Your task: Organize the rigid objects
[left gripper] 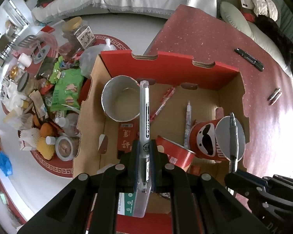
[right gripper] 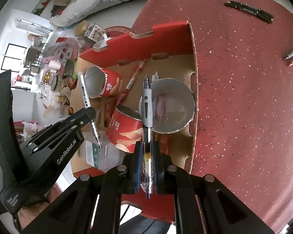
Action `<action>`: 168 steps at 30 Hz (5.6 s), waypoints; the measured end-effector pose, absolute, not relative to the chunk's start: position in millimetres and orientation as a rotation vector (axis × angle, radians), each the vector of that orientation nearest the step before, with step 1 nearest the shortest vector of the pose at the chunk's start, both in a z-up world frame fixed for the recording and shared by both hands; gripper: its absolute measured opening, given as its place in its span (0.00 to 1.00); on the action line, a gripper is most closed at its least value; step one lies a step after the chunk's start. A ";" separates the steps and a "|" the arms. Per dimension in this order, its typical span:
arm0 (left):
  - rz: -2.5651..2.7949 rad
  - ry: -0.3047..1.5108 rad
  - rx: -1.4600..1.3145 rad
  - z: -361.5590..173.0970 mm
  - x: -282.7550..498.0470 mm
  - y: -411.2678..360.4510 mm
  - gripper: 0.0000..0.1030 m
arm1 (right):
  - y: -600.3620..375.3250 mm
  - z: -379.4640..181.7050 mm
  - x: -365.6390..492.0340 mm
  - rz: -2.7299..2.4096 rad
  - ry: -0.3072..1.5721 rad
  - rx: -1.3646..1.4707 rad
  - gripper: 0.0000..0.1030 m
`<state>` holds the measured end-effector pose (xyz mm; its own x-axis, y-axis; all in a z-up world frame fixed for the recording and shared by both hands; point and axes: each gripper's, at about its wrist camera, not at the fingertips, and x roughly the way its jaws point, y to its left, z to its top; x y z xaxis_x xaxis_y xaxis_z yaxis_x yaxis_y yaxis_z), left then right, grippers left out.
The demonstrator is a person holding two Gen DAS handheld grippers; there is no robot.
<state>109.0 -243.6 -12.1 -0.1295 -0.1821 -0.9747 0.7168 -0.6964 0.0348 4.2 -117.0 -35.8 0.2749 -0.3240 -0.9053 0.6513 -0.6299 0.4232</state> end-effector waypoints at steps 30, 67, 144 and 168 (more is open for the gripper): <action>-2.027 0.575 1.548 28.3 149.4 -239.3 0.10 | -123.7 -5.3 25.3 -1.430 0.367 1.630 0.11; -1.841 0.591 1.692 -31.9 135.4 -248.4 0.11 | -145.0 -49.1 33.7 -1.420 0.491 1.743 0.11; -1.899 0.563 1.557 40.9 184.6 -251.7 1.00 | -139.7 35.4 76.9 -1.507 0.919 1.317 0.99; -1.878 0.547 1.581 33.9 187.5 -252.2 1.00 | -141.2 34.1 78.3 -1.497 0.922 1.311 0.99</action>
<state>187.5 -252.2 33.9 -0.0947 -0.1903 -0.9771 0.6853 -0.7244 0.0746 78.3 -141.2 34.1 -0.0175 -0.1571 -0.9874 0.9523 -0.3034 0.0314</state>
